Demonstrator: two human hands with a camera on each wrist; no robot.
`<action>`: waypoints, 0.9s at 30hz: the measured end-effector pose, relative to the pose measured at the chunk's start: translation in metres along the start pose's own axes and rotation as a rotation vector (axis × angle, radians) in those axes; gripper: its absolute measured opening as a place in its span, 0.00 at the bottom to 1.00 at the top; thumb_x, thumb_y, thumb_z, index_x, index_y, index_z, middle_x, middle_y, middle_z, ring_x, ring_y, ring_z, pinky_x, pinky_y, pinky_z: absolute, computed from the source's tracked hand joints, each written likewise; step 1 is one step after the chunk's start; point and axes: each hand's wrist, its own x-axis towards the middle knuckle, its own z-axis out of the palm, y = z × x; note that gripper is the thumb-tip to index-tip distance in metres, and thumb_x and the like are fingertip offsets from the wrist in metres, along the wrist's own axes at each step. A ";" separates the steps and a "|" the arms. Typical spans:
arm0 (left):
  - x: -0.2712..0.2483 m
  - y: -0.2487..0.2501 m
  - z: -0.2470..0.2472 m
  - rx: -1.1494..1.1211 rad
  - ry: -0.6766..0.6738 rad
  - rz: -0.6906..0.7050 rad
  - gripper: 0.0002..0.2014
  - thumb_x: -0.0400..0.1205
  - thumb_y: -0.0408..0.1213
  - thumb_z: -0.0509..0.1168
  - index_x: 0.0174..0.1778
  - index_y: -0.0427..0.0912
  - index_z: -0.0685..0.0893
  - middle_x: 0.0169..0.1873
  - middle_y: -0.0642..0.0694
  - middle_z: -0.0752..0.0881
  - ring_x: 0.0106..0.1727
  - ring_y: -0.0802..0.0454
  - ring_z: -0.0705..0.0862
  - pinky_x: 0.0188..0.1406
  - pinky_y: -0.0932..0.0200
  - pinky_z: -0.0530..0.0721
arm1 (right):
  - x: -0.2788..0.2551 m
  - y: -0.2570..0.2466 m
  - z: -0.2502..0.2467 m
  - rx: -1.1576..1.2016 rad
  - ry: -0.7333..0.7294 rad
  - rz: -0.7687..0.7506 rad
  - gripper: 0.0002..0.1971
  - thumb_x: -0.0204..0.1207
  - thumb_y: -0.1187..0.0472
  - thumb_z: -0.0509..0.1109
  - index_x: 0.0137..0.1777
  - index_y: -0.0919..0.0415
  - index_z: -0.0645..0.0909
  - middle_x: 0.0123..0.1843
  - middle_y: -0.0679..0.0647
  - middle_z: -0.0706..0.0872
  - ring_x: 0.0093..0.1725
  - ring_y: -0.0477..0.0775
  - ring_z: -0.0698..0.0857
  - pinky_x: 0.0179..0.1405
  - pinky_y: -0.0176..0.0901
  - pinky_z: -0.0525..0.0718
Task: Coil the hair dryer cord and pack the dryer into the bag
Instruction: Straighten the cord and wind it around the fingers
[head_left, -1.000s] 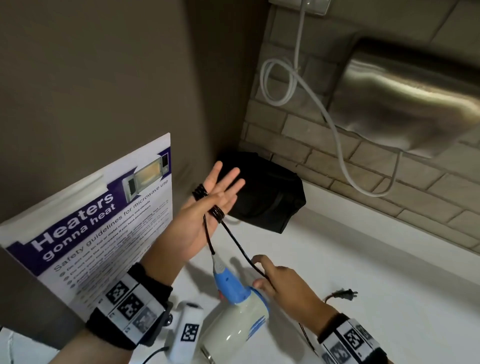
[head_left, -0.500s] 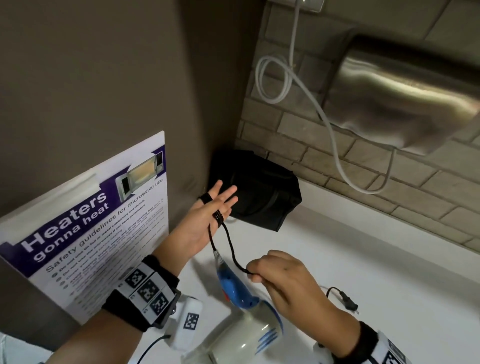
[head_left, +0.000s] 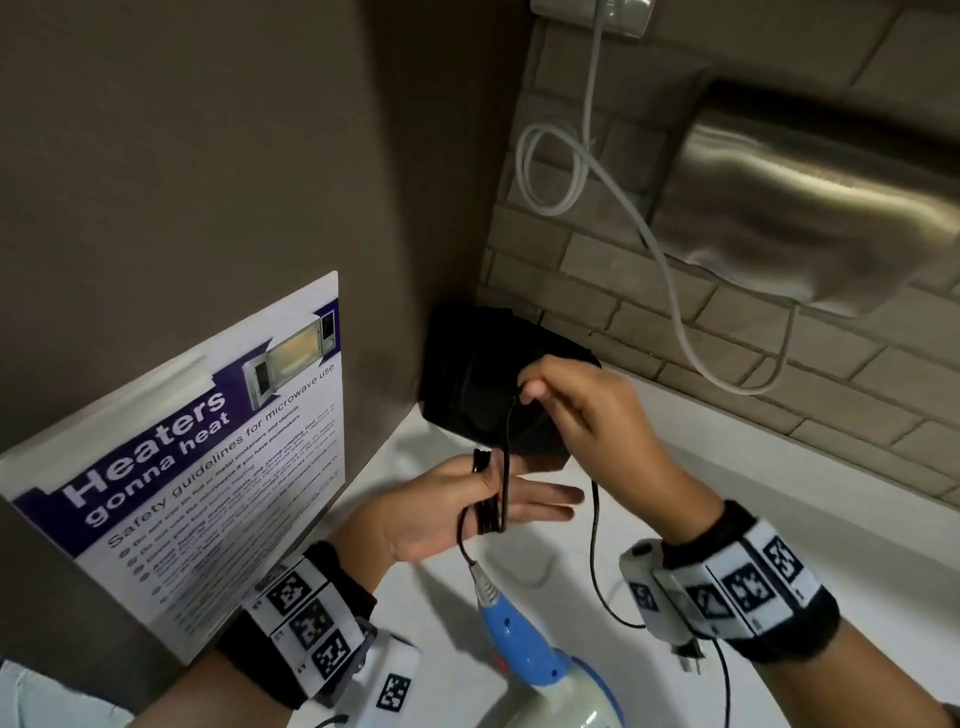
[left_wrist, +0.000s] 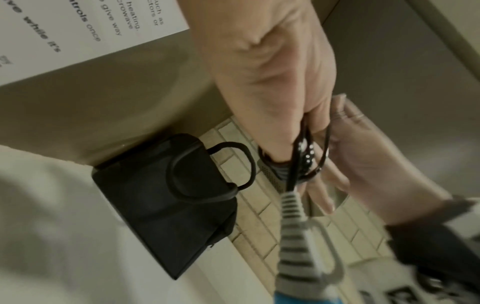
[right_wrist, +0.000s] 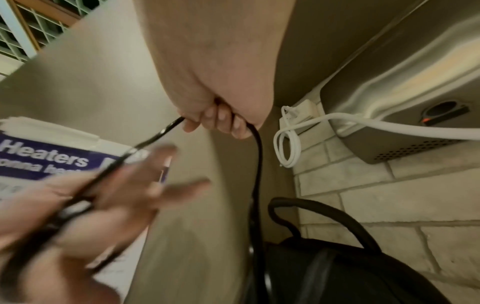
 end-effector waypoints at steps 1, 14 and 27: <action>-0.002 0.000 0.001 0.006 -0.044 -0.011 0.27 0.87 0.43 0.42 0.75 0.29 0.67 0.69 0.29 0.78 0.71 0.33 0.77 0.74 0.51 0.73 | 0.005 0.005 0.001 0.011 -0.004 0.014 0.06 0.78 0.71 0.66 0.43 0.62 0.81 0.38 0.45 0.83 0.40 0.31 0.78 0.43 0.20 0.71; -0.011 0.000 0.010 0.027 -0.161 0.086 0.22 0.85 0.25 0.52 0.77 0.39 0.69 0.72 0.38 0.78 0.74 0.38 0.75 0.75 0.50 0.71 | -0.023 0.019 0.068 0.154 -0.214 0.755 0.13 0.79 0.67 0.65 0.49 0.47 0.84 0.43 0.40 0.87 0.42 0.38 0.85 0.48 0.29 0.81; -0.001 -0.014 -0.011 -0.132 0.218 0.217 0.30 0.80 0.21 0.53 0.79 0.44 0.64 0.76 0.44 0.74 0.76 0.47 0.73 0.77 0.55 0.68 | -0.092 0.003 0.067 -0.092 -0.546 0.278 0.11 0.86 0.52 0.54 0.53 0.53 0.77 0.46 0.49 0.88 0.44 0.53 0.85 0.38 0.41 0.74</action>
